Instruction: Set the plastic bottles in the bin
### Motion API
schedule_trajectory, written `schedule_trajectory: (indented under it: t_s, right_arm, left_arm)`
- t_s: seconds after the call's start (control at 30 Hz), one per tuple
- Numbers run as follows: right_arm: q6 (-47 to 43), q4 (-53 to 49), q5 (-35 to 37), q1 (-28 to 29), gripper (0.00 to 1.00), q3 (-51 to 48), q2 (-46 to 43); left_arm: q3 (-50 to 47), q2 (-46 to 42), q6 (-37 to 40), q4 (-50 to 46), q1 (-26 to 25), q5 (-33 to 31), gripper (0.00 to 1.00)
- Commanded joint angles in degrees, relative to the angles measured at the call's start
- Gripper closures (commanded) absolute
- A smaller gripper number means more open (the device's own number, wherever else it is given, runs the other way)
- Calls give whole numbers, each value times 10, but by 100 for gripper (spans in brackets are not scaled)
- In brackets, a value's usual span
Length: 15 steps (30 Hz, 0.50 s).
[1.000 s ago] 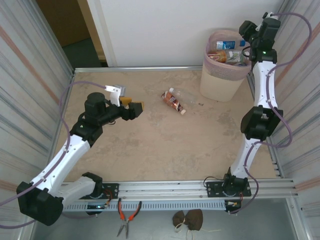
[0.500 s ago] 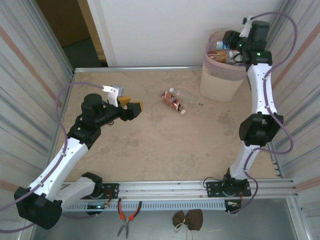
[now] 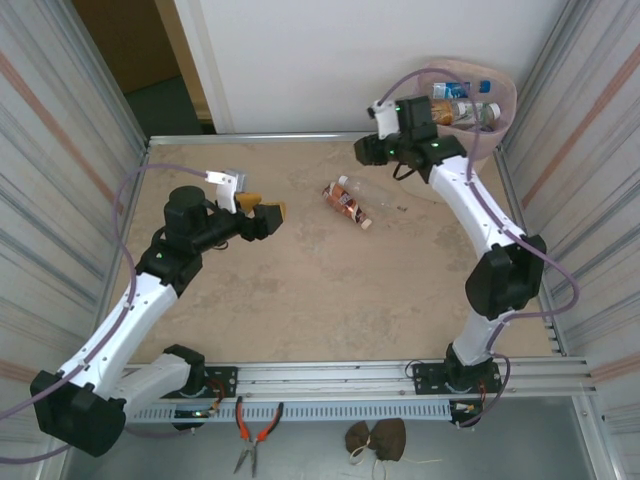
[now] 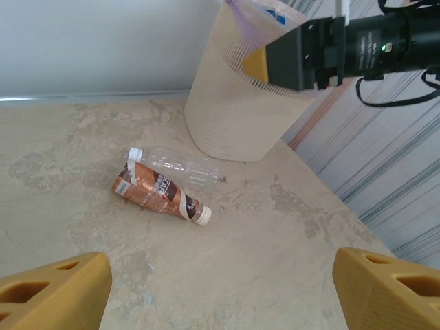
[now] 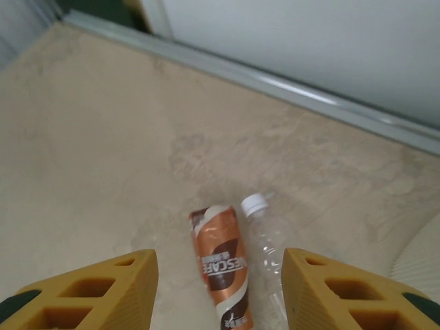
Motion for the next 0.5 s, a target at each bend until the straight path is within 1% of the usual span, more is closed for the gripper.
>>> schedule_trajectory:
  t_s: [0.0, 0.07, 0.2, 0.47]
  right_arm:
    - [-63, -19, 51, 26, 49, -1, 40]
    - [-75, -24, 66, 36, 49, 9, 69]
    - [-95, -43, 94, 59, 44, 51, 137]
    - [-118, -61, 135, 92, 31, 135, 249]
  left_arm:
    - [2, -1, -8, 2, 4, 17, 16]
    - [2, -3, -9, -1, 5, 15, 16]
    - [0, -11, -7, -8, 7, 9, 16]
    - [3, -17, -5, -19, 15, 8, 16]
